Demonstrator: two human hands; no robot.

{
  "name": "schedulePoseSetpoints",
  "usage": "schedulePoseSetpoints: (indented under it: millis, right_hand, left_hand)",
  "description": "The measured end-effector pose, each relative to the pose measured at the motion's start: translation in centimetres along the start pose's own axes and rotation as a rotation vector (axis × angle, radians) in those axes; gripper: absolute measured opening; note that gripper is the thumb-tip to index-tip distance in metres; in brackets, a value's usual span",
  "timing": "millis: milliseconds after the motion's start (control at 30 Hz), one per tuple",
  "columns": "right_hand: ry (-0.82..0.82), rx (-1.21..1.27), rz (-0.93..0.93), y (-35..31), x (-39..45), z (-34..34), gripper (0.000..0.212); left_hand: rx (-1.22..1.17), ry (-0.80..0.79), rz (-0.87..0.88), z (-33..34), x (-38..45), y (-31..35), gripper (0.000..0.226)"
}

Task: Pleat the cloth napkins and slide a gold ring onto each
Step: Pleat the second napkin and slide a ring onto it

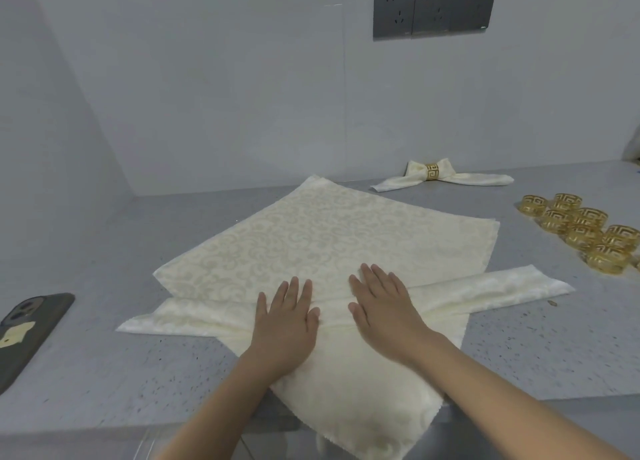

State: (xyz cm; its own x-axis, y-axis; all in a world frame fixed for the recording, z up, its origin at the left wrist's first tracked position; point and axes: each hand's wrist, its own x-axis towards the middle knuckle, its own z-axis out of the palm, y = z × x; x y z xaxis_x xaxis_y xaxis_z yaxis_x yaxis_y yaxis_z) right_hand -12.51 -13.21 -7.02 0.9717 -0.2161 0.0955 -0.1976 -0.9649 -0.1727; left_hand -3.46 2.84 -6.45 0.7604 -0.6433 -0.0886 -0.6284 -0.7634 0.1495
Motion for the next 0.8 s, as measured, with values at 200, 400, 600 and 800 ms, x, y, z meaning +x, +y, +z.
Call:
schedulePoseSetpoints:
  millis: [200, 400, 600, 800]
  right_hand:
    - [0.107, 0.603, -0.075, -1.5, 0.7, -0.7, 0.027]
    - [0.040, 0.584, 0.032, -2.4, 1.8, -0.4, 0.015]
    - [0.029, 0.591, 0.082, -3.1, 1.7, -0.9, 0.011]
    - [-0.014, 0.442, 0.099, -4.2, 1.8, -1.4, 0.027]
  left_hand:
    - [-0.313, 0.001, 0.029, -0.4, 0.4, -1.1, 0.047]
    - [-0.407, 0.077, 0.040, -2.2, 0.6, -3.6, 0.029]
    - [-0.162, -0.002, -0.041, -4.3, 1.2, -4.2, 0.038]
    - [-0.186, -0.024, -0.023, -4.8, 1.3, -4.2, 0.043]
